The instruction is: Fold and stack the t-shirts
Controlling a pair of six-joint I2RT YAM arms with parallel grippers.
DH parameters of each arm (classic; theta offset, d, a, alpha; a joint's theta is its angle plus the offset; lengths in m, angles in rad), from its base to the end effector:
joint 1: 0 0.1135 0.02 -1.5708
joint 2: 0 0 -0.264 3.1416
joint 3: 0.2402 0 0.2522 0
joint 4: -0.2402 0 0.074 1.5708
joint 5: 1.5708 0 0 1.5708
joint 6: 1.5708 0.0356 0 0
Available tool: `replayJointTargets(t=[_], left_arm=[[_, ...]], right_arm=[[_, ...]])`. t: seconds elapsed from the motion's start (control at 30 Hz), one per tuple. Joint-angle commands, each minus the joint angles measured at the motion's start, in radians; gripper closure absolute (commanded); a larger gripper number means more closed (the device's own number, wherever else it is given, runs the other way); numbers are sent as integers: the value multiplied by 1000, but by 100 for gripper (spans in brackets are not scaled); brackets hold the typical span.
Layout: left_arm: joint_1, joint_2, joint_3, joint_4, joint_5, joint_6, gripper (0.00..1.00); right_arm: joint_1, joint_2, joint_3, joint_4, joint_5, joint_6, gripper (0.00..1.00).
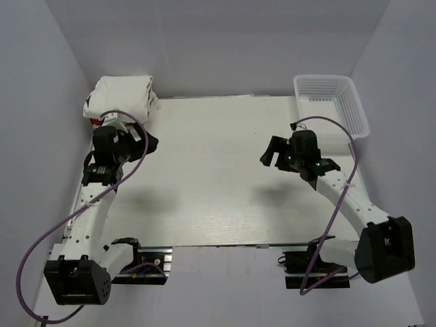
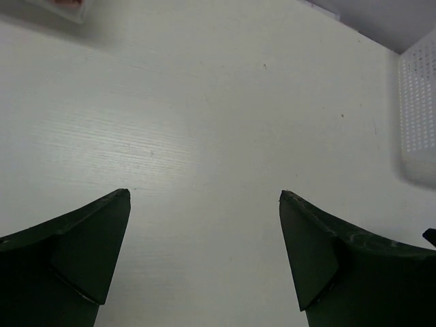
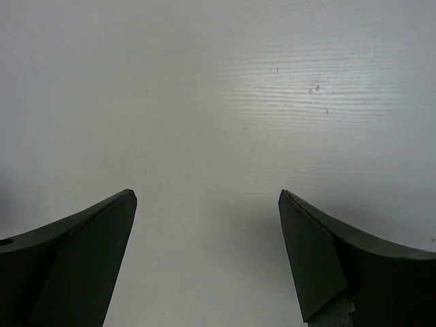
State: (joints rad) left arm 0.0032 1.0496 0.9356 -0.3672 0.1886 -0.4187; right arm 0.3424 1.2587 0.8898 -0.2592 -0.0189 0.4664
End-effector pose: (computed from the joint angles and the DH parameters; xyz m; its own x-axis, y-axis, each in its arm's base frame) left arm 0.2354 -0.0059 0.3238 -0.4892 -0.4009 -0.7746 -0.0392 0.8973 -0.4397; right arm 0.2614 0.0939 0.2680 -0.6518 0.2450 -0.7177 -0.0638 0.9253 0.3738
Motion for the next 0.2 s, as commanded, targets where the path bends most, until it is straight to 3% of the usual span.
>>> replayJointTargets(t=[0.0,0.17], left_arm=[[-3,-124,-7,-58,-55,-84,0],[-3,-212,-18,-76,-90,-94,0]], right_arm=[[-2,-105,-111,116,-30,37,9],[-6,-214,-184,127,-4,41,9]])
